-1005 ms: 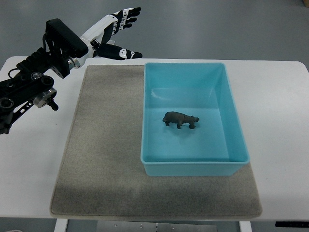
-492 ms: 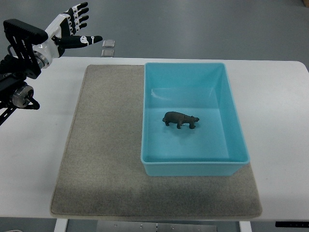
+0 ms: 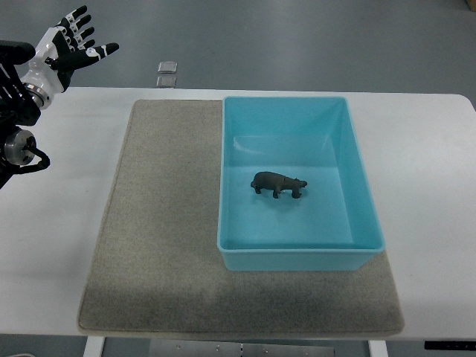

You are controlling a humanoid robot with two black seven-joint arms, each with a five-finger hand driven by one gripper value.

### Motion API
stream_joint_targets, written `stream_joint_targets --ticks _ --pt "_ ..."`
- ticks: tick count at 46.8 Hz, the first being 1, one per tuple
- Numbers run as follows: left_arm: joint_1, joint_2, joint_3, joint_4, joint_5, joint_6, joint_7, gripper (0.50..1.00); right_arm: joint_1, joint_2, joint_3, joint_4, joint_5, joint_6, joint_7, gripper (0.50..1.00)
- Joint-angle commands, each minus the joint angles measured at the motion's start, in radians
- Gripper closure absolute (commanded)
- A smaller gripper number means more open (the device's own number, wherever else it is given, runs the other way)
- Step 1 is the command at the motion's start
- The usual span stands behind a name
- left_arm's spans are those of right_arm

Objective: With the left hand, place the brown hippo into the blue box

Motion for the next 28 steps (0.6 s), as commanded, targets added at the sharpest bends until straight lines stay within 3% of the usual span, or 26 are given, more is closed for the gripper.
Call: stream_joint_targets --ticks 1,28 --pt "0.003 0.0 -0.007 0.0 -0.023 -0.015 0.0 0.501 0.002 0.0 0.0 0.0 -0.001 -0.001 0.0 0.564" --pt "0.031 0.005 -0.065 0.0 -0.097 -0.079 0.002 0.501 0.0 0.0 0.0 0.0 -0.001 -0.001 0.0 0.564"
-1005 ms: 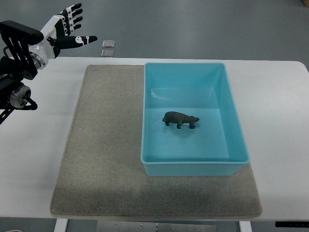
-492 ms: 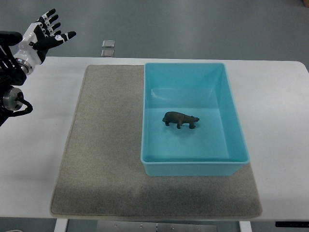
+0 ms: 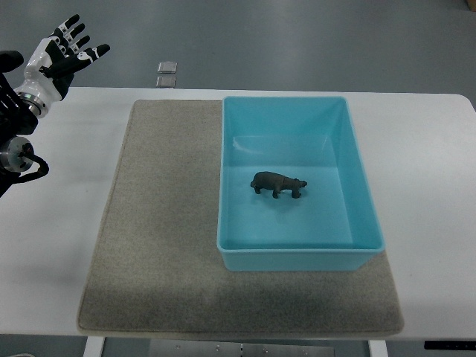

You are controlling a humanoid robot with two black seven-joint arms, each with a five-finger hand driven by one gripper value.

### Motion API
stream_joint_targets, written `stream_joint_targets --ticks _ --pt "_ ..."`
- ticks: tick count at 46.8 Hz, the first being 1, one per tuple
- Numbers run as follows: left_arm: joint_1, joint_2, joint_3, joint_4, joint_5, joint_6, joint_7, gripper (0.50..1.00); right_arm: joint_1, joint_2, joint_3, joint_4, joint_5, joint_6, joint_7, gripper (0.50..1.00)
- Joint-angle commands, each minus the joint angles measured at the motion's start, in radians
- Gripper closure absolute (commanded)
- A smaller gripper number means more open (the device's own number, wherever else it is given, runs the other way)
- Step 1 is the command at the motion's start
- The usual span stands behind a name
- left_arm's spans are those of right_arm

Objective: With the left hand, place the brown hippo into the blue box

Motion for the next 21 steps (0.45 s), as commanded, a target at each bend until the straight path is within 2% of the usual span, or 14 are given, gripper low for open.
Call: stream_joint_targets --ticks 1,21 --pt "-0.001 0.004 -0.011 0.001 -0.023 -0.016 0.001 0.501 0.0 0.0 0.0 0.0 0.0 0.0 0.0 0.564" --pt "0.001 0.016 -0.025 -0.002 -0.045 -0.021 0.001 0.501 0.0 0.0 0.003 0.003 0.0 0.013 0.001 0.564"
